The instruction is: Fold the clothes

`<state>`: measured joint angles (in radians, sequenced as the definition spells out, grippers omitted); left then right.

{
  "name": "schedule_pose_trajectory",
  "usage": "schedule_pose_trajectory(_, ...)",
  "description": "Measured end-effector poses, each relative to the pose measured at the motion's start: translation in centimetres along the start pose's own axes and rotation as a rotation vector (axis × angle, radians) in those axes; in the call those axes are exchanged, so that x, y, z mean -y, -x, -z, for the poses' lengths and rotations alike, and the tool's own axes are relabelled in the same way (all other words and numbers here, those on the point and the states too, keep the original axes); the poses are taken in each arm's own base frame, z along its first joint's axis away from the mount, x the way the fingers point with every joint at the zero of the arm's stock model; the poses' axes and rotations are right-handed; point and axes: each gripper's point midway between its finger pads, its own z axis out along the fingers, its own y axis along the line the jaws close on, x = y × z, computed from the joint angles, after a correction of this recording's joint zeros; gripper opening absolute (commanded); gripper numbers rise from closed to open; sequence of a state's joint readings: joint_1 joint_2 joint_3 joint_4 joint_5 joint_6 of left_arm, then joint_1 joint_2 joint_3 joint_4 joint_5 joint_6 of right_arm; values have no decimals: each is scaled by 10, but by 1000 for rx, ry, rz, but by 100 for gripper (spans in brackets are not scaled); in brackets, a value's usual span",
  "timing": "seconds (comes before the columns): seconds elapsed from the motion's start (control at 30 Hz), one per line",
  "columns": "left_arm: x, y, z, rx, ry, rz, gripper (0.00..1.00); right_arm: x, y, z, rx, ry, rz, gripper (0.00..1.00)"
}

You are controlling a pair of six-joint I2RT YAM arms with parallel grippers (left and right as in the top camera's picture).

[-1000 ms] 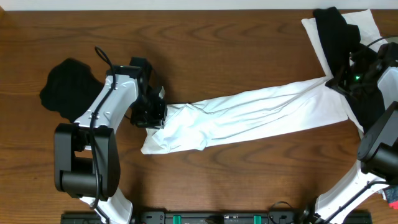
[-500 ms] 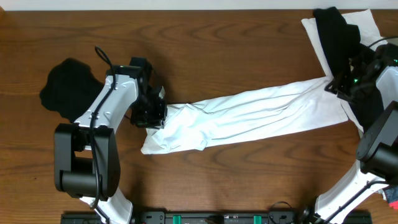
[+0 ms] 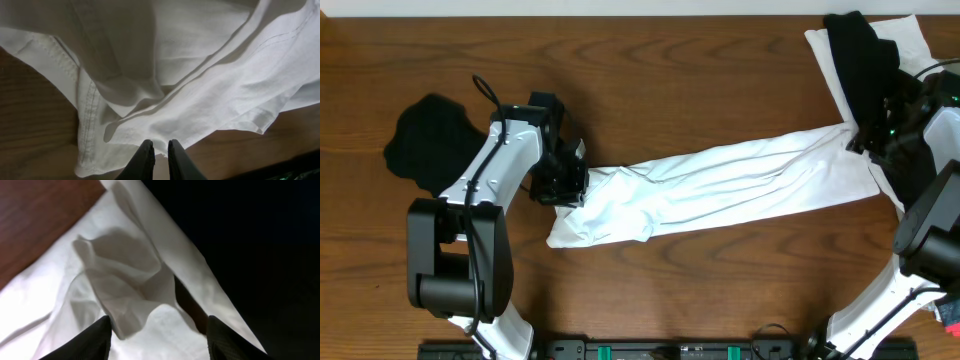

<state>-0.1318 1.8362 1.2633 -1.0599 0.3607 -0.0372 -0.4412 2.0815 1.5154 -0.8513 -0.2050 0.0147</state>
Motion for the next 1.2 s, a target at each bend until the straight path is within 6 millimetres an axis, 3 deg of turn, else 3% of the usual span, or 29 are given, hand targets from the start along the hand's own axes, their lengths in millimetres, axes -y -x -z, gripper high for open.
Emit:
schedule_pose_trajectory(0.17, 0, 0, 0, -1, 0, 0, 14, 5, -8, -20, -53, -2, -8, 61)
schedule_pose_trajectory(0.27, 0, 0, 0, -1, 0, 0, 14, 1, -6, -20, -47, 20, -10, 54)
schedule_pose_trajectory(0.33, 0, 0, 0, -2, 0, 1, 14, -1, -7, -21, -52, 32, -6, 42)
schedule_pose_trajectory(0.43, 0, 0, 0, -2, 0, 1, 14, -5, -10, -23, -70, 59, -6, 8)
schedule_pose_trajectory(0.47, 0, 0, 0, -2, 0, 1, 13, -7, -12, -25, -79, 67, -5, 2)
schedule_pose_trajectory(0.93, 0, -2, 0, -9, 1, 3, 11, -12, -22, -22, -115, 93, -19, 1)
schedule_pose_trajectory(1.03, 0, -4, 0, -13, 1, 5, 11, -14, -21, -9, -99, 88, -15, 1)
schedule_pose_trajectory(1.2, 2, -3, 8, 14, -1, -4, 10, -24, -16, 38, -20, 87, 7, 1)
